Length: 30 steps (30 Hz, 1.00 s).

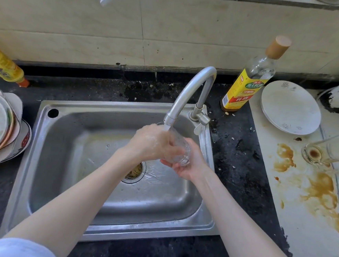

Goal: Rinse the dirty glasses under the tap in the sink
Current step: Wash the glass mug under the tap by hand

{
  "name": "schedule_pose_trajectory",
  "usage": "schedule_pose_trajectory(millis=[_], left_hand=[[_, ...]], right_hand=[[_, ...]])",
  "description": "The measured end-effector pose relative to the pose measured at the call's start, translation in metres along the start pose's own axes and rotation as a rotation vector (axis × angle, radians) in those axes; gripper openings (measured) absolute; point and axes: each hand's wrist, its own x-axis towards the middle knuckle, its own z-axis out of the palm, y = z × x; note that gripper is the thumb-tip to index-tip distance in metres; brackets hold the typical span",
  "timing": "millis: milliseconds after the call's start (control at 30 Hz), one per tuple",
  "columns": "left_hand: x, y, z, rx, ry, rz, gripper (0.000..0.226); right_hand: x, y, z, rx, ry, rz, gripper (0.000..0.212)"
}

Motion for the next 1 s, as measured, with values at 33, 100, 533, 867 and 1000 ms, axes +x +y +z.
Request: schedule_pose_trajectory(millis=[33, 100, 533, 867, 1000], left_hand=[[-0.001, -0.002, 0.000, 0.023, 0.003, 0.020, 0.030], [-0.002, -0.008, 0.000, 0.046, -0.161, 0.081, 0.023], [-0.001, -0.015, 0.018, -0.254, -0.160, 0.045, 0.015], [0.003, -0.017, 0.010, -1.488, -0.539, -0.550, 0.046], [0.004, -0.013, 0.004, -1.501, -0.528, -0.575, 0.034]], right_hand=[[-0.001, -0.002, 0.002, 0.004, -0.013, -0.012, 0.047], [-0.003, -0.008, 0.000, 0.049, -0.028, -0.010, 0.042], [0.015, 0.000, -0.023, 0.139, -0.093, 0.023, 0.033], [0.010, 0.026, -0.005, -0.027, -0.091, -0.345, 0.032], [0.007, 0.028, -0.003, 0.046, -0.193, -0.368, 0.040]])
